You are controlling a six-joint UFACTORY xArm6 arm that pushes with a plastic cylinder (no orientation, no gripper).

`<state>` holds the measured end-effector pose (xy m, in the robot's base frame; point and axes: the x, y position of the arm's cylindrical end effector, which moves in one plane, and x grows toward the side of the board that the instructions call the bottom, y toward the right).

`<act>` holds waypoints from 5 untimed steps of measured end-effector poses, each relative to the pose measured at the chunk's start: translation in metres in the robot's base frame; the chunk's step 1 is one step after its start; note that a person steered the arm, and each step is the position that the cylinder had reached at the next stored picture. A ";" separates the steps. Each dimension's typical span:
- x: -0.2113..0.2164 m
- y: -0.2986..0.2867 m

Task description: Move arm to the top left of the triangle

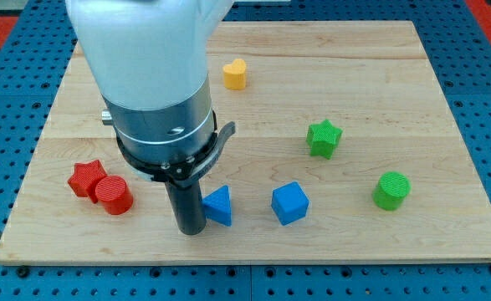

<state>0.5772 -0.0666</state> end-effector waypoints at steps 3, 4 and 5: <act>-0.023 -0.011; -0.044 -0.014; -0.055 -0.014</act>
<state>0.5217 -0.0807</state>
